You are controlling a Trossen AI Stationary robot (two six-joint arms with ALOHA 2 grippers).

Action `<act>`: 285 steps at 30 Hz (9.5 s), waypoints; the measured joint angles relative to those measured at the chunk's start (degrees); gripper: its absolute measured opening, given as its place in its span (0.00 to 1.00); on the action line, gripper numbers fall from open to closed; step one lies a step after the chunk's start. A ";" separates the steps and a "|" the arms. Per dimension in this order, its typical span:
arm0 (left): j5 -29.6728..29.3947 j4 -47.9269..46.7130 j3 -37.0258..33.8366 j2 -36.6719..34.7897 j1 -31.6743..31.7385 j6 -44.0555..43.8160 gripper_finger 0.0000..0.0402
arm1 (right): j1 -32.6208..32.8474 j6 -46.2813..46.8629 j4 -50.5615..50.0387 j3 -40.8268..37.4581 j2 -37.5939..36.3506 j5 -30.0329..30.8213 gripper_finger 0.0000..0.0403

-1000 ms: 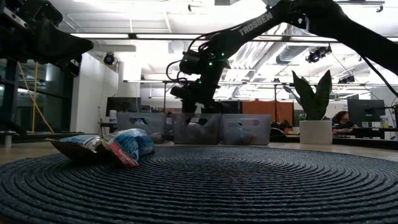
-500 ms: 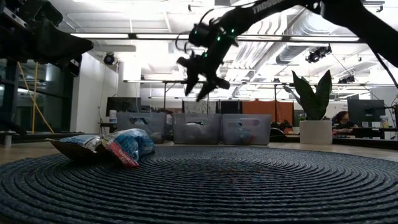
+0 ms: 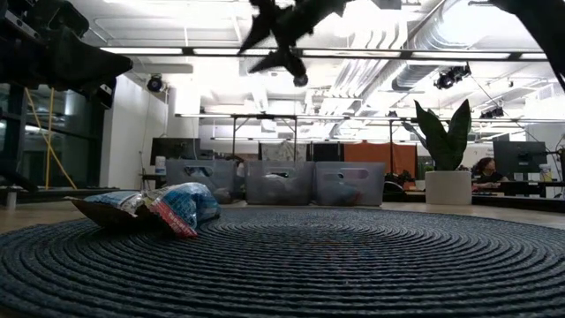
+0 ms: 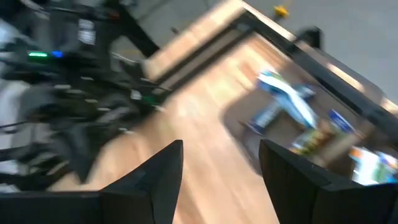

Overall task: Pick and place Granola Bars by type
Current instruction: Put the red granola bar into the right black bin

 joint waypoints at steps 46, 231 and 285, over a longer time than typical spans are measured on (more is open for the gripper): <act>0.02 -0.01 -0.01 0.01 -0.01 0.00 0.00 | 40.07 31.27 21.95 0.02 2.20 26.09 0.48; 0.01 -0.01 0.00 0.00 -0.01 0.00 0.00 | 36.17 30.79 2.59 -0.09 12.34 9.11 0.21; 0.00 0.00 0.00 0.00 0.00 0.00 0.00 | 6.44 -0.76 11.09 0.00 -9.80 0.55 0.21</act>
